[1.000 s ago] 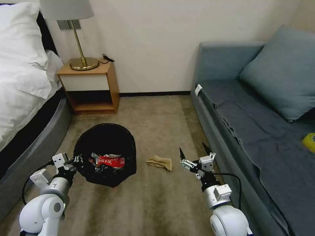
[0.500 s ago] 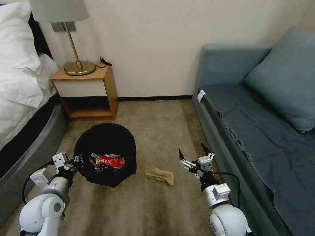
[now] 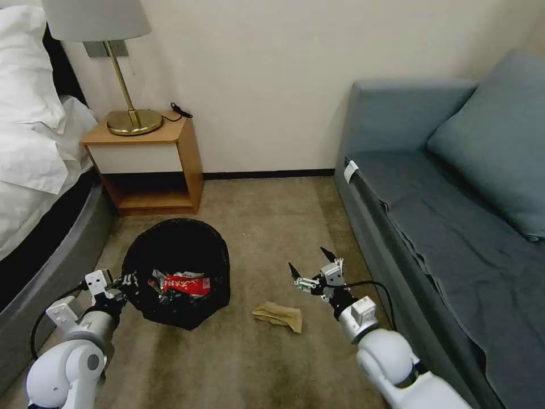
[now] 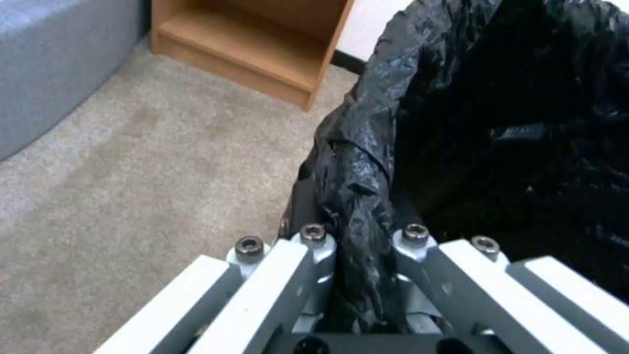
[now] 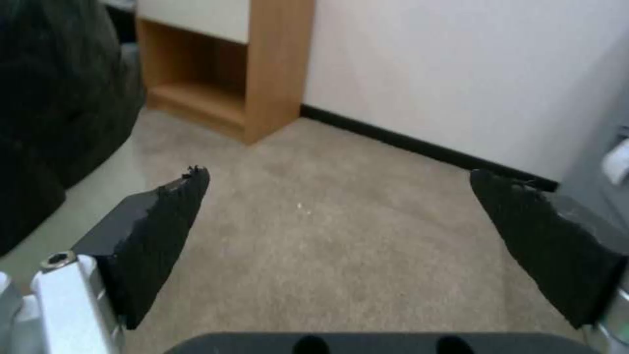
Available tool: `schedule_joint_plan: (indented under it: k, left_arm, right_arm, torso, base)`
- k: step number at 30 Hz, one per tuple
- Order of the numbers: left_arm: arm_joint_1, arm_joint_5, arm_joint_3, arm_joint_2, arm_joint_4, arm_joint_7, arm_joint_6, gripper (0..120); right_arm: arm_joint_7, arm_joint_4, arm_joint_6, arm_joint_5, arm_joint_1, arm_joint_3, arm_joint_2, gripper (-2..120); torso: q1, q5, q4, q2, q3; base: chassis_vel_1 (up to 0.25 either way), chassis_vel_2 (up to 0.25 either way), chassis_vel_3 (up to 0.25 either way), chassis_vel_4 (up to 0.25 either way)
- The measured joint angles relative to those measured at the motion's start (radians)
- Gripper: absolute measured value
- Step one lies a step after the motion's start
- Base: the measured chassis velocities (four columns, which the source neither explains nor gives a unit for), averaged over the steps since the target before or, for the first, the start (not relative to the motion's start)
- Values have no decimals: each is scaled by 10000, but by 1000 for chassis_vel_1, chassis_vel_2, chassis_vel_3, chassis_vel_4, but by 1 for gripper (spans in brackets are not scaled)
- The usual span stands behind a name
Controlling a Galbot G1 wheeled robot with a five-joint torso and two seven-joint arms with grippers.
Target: Pick up the trash bin, then pick up the garbage on the floor and place it into the trash bin.
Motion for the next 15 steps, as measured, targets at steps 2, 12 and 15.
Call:
schedule_joint_plan:
  k: [2, 12, 15]
  left_arm:
    - [33, -36, -43, -20, 0, 80, -13, 4]
    - [-104, -382, -407, 244, 250, 265, -85, 4]
    - [-94, -481, -472, 307, 288, 326, -100, 4]
  right_arm:
    - [-16, -438, -106, 620, 775, -741, -332, 100]
    - [-167, -2652, -391, 1587, 3223, -3110, -105, 100]
    - [-295, -3203, -602, 1735, 3937, -3761, -81, 100]
  torso:
    - [1, 2, 1, 0, 1]
    - [1, 2, 1, 0, 1]
    - [1, 2, 1, 0, 1]
  base:
    - [0, 0, 0, 0]
    - [0, 0, 0, 0]
    - [0, 0, 0, 0]
